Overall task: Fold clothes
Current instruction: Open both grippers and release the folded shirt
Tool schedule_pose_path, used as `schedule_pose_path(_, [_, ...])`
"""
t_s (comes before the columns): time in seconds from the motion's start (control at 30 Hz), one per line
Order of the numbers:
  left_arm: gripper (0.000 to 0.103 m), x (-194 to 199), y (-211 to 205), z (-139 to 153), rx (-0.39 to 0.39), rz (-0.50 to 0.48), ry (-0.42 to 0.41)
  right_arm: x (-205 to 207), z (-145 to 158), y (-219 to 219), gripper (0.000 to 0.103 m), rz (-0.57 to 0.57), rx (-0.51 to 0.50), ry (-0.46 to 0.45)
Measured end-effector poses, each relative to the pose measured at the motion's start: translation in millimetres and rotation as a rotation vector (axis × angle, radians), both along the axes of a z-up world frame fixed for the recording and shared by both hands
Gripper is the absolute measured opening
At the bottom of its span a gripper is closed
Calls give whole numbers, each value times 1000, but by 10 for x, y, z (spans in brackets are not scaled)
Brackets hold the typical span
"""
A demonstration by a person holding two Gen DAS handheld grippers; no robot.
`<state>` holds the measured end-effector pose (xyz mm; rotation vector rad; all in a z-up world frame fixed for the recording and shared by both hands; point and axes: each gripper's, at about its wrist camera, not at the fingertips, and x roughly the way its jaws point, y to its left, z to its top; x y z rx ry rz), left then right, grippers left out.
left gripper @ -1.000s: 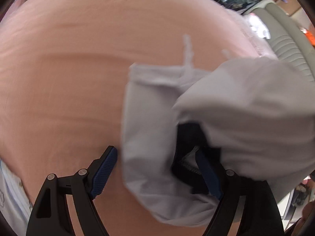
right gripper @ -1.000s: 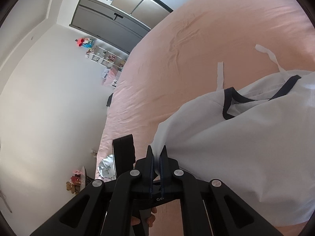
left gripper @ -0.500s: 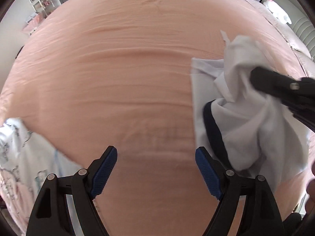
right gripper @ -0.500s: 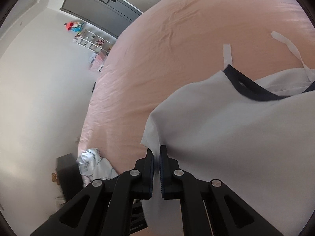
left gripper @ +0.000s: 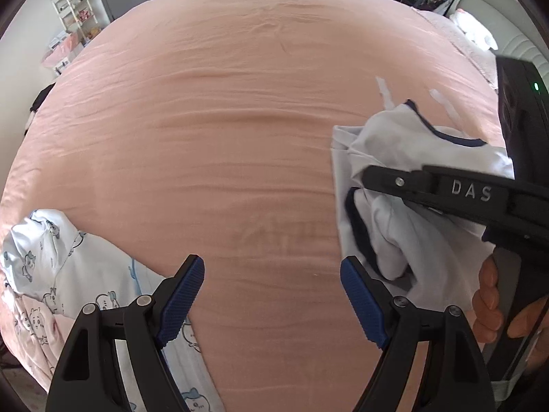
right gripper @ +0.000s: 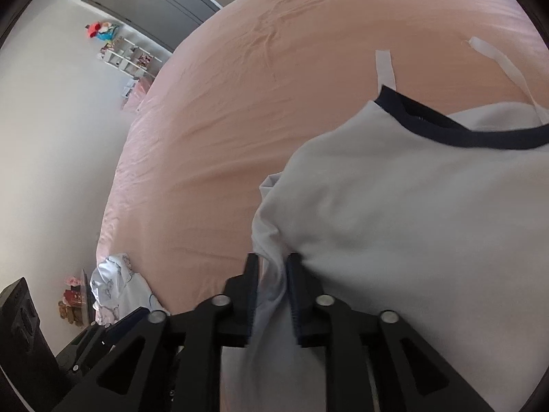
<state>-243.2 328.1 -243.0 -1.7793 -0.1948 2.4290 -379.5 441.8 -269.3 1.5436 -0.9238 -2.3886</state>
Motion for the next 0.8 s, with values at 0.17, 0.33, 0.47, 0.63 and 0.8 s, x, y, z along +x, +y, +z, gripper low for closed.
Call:
schedule_pose_path(0.17, [82, 76, 113, 223, 34, -62, 98, 301, 553, 108, 79, -2, 74, 164])
schedule_pose_path(0.33, [83, 201, 179, 445, 43, -55, 148, 764, 895, 408, 79, -19, 110, 211])
schedule_pose_path(0.47, [83, 328, 399, 613, 24, -78, 177, 1195, 910, 782, 79, -119, 93, 199])
schedule_pose_path(0.63, [83, 463, 780, 629, -34, -173, 205, 1731, 701, 1354, 80, -318, -49, 188])
schedule_pose_path(0.8, [83, 581, 1258, 553, -86, -271, 208, 2151, 440, 1919, 80, -489, -166, 185])
